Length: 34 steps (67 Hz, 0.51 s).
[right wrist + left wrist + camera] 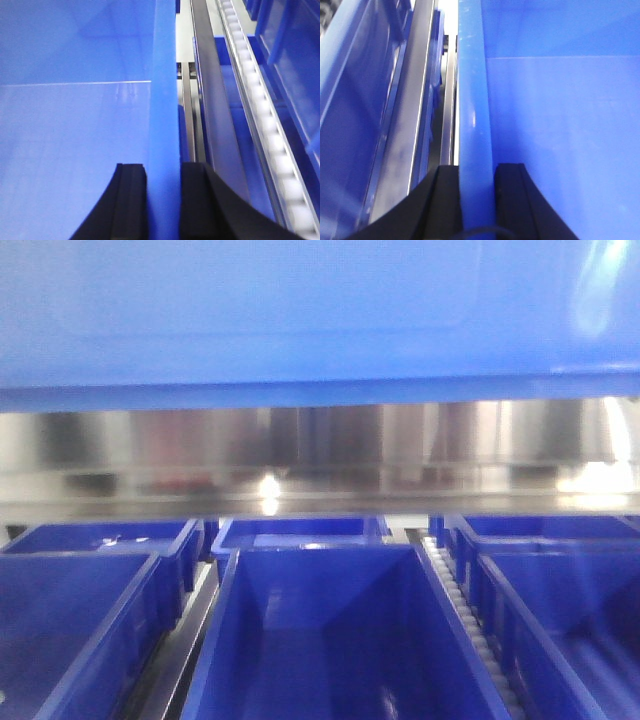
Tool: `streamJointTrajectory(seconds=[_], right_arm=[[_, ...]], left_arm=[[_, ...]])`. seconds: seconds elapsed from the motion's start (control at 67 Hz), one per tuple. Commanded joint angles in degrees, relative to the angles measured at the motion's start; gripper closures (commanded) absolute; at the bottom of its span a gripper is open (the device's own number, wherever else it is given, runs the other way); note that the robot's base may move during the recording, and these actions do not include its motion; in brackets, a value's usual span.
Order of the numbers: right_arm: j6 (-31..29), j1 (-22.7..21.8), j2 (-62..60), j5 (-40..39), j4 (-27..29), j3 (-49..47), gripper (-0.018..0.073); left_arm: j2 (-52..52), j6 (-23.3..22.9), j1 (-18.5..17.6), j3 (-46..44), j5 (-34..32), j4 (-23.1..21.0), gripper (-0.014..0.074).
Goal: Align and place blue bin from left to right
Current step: 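Back the base away from the rack while holding the bin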
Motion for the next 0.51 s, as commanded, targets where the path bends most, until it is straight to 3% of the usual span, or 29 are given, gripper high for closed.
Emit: streamJointTrajectory(seconds=[0.0, 0.492], right_arm=[[-0.5, 0.35, -1.04, -6.88, -1.64, -0.62, 0.0638], [-0.5, 0.35, -1.04, -6.88, -1.64, -0.62, 0.0638]], left_arm=[[-0.84, -0.17, -0.78, -0.61, -4.99, -1.12, 0.0707], [-0.84, -0.17, -0.78, -0.61, -4.99, -1.12, 0.0707]])
